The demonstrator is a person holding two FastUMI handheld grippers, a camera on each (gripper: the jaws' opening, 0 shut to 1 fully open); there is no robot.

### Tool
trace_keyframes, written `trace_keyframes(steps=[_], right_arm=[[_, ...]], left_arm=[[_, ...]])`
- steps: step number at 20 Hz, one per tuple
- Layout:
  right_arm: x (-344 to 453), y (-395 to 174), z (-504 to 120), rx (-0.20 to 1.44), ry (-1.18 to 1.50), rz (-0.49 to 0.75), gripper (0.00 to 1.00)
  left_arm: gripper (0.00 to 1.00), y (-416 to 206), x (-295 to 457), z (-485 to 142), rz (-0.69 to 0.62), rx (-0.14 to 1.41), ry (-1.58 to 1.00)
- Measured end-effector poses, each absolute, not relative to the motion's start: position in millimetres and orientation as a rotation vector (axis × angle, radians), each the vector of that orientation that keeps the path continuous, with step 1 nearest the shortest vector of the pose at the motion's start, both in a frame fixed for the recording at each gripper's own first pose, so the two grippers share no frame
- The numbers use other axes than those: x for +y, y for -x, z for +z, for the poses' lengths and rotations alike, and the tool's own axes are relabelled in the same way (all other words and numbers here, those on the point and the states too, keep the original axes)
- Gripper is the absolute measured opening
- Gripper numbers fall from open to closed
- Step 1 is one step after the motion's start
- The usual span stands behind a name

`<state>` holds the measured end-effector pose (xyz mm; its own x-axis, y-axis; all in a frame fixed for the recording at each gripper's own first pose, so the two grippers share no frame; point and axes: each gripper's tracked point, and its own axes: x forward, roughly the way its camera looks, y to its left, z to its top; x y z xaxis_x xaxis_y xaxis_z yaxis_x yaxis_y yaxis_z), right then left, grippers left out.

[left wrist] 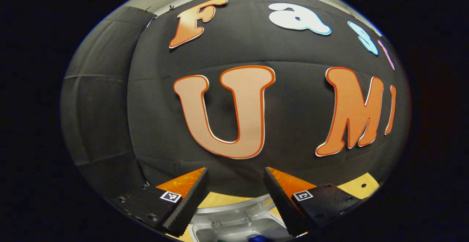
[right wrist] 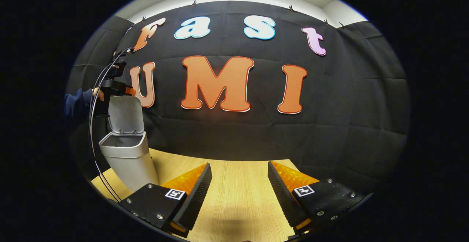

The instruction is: Press the lid of the desktop garbage bin to open it, pick up the crumpled paper on the desktop and throw it into the bin, then pick up the pop can on the desktop and drop it into the bin, and finally close the garbage bin lid.

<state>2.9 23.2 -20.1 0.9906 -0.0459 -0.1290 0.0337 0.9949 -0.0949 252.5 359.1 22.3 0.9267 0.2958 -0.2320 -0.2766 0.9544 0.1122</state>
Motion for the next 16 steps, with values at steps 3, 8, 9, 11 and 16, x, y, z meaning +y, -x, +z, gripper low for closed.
trace_keyframes(steps=[3, 8, 9, 11, 16], right_arm=[[21.8, -0.8, -19.2, 0.127, 0.09, -0.027, 0.92], [27.6, -2.3, -17.2, 0.121, 0.083, 0.013, 0.92], [28.7, -1.8, -18.8, 0.122, 0.08, 0.021, 0.92], [33.5, -2.7, -17.3, 0.116, 0.08, 0.04, 0.92], [36.5, -5.0, -20.3, 0.113, 0.098, 0.072, 0.92]], left_arm=[[0.93, -227.9, 337.7, 2.5, 0.258, 0.346, -0.012], [0.93, -189.2, 304.3, -16.5, 0.196, 0.465, 0.016], [0.93, -184.5, 302.0, -24.9, 0.191, 0.496, 0.021], [0.93, -174.9, 302.7, -41.2, 0.199, 0.57, 0.049], [0.95, -147.4, 290.0, -75.8, 0.189, 0.732, 0.142]])
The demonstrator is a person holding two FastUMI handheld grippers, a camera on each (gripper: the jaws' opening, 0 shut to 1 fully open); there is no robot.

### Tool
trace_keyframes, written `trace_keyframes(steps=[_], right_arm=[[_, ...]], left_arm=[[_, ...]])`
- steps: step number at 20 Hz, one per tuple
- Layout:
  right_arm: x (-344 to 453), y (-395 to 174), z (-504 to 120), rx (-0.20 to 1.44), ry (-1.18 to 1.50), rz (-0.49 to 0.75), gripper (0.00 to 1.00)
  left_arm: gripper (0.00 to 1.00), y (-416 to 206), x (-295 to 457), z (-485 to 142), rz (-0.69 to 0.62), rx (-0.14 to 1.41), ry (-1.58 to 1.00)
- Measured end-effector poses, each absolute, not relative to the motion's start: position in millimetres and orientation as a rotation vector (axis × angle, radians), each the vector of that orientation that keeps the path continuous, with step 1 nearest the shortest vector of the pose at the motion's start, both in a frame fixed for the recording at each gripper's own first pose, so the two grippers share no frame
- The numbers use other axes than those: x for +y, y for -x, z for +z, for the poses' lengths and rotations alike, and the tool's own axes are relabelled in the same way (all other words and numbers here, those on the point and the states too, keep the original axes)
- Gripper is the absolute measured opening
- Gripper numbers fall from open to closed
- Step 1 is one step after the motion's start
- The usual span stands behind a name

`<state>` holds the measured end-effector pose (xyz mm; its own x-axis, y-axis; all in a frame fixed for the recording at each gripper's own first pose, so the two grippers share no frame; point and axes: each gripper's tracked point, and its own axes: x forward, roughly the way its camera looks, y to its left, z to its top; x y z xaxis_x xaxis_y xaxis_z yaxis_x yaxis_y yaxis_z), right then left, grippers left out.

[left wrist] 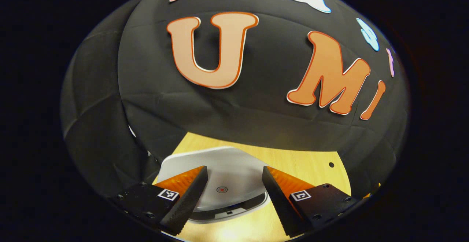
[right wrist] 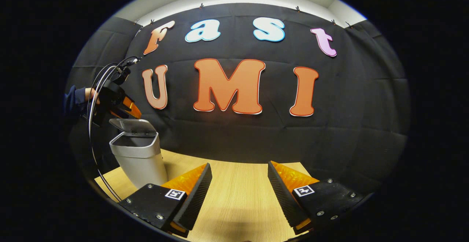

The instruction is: Press the lid of the desktop garbage bin to open it, pick up the crumpled paper on the desktop and throw it into the bin, then pick up the pop can on the desktop and drop it into the bin, and finally close the garbage bin lid.

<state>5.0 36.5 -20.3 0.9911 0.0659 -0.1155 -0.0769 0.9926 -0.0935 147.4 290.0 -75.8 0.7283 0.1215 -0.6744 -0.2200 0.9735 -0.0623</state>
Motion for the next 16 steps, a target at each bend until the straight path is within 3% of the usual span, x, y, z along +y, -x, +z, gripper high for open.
trace_keyframes(steps=[6, 11, 14, 16], right_arm=[[32.9, -8.3, -24.4, 0.116, 0.075, 0.09, 0.92], [29.1, -10.1, -27.6, 0.117, 0.069, 0.1, 0.91], [24.9, -13.1, -29.9, 0.122, 0.063, 0.101, 0.92], [23.3, -15.7, -32.2, 0.125, 0.058, 0.106, 0.92]], left_arm=[[0.95, -120.8, 282.3, -115.6, 0.185, 0.903, 0.132], [0.97, -89.3, 284.5, -153.9, 0.22, 1.132, 0.115], [0.95, -90.8, 285.7, -161.4, 0.205, 1.141, 0.013], [1.0, -87.1, 287.4, -164.6, 0.194, 1.14, -0.057]])
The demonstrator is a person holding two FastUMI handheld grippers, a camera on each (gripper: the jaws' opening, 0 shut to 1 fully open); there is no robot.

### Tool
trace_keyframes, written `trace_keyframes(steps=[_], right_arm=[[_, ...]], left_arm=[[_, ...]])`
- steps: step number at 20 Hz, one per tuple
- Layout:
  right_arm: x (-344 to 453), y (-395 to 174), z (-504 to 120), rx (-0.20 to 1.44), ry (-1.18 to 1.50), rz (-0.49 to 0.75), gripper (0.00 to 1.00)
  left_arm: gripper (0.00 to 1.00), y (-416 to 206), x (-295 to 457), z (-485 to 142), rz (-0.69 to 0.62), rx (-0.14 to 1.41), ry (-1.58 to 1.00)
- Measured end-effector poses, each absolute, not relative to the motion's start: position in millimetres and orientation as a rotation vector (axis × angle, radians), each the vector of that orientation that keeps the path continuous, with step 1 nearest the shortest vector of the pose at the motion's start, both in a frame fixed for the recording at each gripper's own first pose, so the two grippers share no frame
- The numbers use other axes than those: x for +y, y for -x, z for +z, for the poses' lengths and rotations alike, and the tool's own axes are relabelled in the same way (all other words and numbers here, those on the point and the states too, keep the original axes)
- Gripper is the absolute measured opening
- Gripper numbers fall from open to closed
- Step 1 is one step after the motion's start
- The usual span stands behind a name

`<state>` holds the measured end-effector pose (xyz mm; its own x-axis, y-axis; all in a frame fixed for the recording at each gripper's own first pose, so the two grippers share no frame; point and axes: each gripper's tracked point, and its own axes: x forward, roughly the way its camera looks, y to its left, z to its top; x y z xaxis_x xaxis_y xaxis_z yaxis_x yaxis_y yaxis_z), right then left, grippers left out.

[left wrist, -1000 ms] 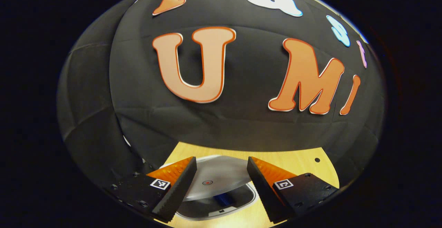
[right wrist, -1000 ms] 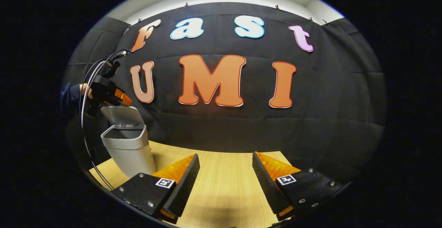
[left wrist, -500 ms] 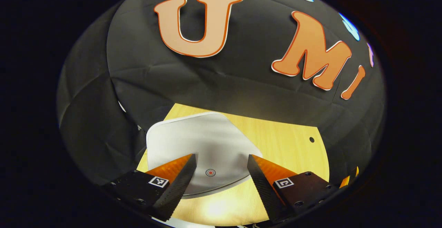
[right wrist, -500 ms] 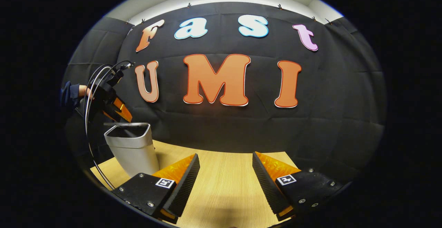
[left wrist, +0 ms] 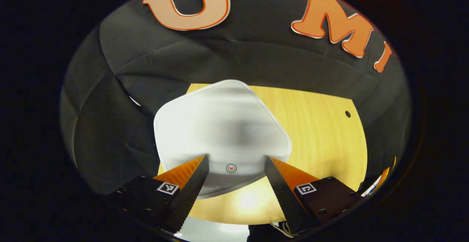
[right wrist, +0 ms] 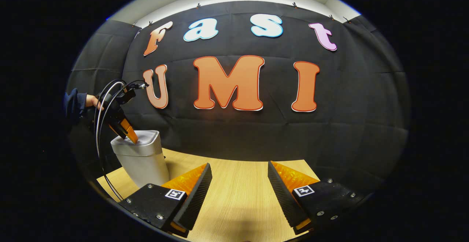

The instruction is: Press the lid of the desktop garbage bin to open it, pick up the crumpled paper on the desktop and throw it into the bin, then pick up the pop can on the desktop and drop it into the bin, and finally close the garbage bin lid.

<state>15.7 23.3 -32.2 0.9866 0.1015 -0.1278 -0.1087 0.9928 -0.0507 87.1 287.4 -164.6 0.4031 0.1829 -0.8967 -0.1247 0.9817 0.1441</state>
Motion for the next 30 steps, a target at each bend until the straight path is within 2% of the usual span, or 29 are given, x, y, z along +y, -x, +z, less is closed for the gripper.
trace_keyframes(steps=[3, 6, 16, 26, 30], right_arm=[[22.0, -17.9, -34.2, 0.13, 0.05, 0.119, 0.92], [24.0, -18.8, -32.6, 0.123, 0.048, 0.14, 0.92], [24.8, -19.5, -6.2, 0.054, 0.016, 0.174, 0.92], [20.1, -25.4, -9.8, 0.064, 0.034, 0.172, 0.92], [28.2, -29.5, -11.5, 0.071, 0.045, 0.194, 0.92]], left_arm=[[0.98, -88.6, 286.0, -162.0, 0.182, 1.131, -0.071], [1.0, -90.5, 287.4, -163.0, 0.181, 1.113, -0.07], [1.0, -82.6, 288.0, -161.7, 0.204, 1.243, -0.06], [0.98, -84.0, 291.5, -158.4, 0.249, 1.18, -0.033], [0.98, -89.8, 293.1, -150.8, 0.265, 1.103, -0.038]])
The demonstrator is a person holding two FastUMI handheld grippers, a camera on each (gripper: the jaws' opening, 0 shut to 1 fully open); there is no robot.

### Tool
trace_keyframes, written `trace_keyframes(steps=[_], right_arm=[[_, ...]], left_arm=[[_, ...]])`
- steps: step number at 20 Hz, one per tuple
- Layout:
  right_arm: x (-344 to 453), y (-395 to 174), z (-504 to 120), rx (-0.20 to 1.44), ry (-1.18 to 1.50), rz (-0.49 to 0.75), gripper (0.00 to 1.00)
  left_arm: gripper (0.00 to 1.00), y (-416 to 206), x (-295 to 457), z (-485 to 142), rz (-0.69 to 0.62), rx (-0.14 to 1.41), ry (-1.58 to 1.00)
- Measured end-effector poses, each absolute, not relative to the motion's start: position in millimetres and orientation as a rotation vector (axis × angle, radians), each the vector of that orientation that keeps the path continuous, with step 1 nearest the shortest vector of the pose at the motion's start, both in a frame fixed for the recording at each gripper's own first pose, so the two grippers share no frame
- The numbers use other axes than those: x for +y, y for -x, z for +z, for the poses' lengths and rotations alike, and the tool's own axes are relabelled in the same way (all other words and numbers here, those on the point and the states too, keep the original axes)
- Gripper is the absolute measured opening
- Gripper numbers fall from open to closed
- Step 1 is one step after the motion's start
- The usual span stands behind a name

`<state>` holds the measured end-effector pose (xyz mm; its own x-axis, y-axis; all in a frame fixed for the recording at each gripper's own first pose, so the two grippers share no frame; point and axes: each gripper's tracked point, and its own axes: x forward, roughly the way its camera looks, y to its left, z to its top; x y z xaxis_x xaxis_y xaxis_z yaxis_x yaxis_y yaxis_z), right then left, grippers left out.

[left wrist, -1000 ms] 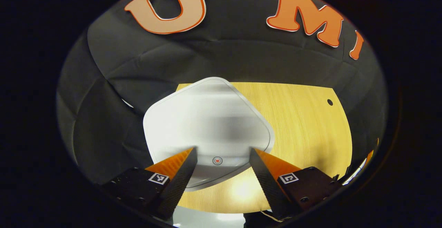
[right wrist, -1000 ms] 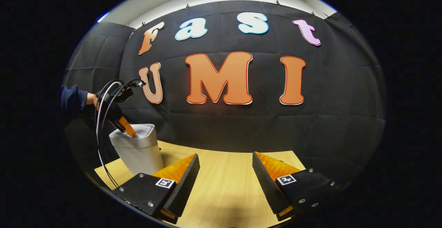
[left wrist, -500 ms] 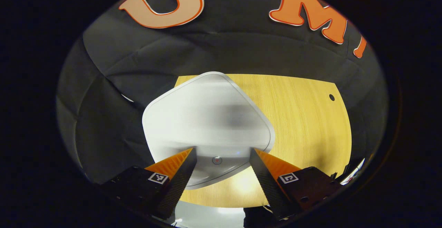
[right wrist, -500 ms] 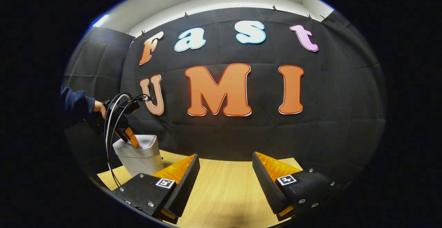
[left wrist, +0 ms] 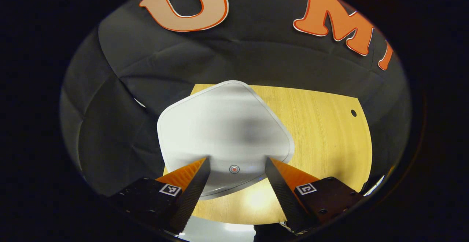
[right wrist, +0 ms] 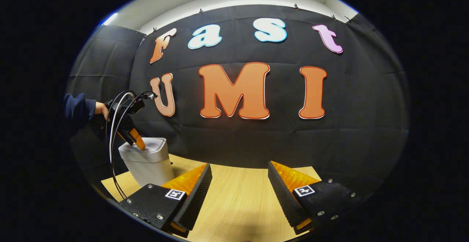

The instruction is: Press the lid of the desktop garbage bin to open it, pick up the crumpled paper on the desktop and throw it into the bin, then pick up the pop can on the desktop and drop it into the bin, and finally close the garbage bin lid.

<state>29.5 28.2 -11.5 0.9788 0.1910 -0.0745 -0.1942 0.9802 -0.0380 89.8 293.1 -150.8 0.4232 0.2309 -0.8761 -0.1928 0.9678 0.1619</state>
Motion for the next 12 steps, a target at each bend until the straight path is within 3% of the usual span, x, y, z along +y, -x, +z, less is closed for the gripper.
trace_keyframes(steps=[12], right_arm=[[33.7, -46.9, -15.5, 0.083, 0.063, 0.206, 0.92]], left_arm=[[0.98, -94.7, 280.9, -75.9, 0.248, 0.588, 0.004]])
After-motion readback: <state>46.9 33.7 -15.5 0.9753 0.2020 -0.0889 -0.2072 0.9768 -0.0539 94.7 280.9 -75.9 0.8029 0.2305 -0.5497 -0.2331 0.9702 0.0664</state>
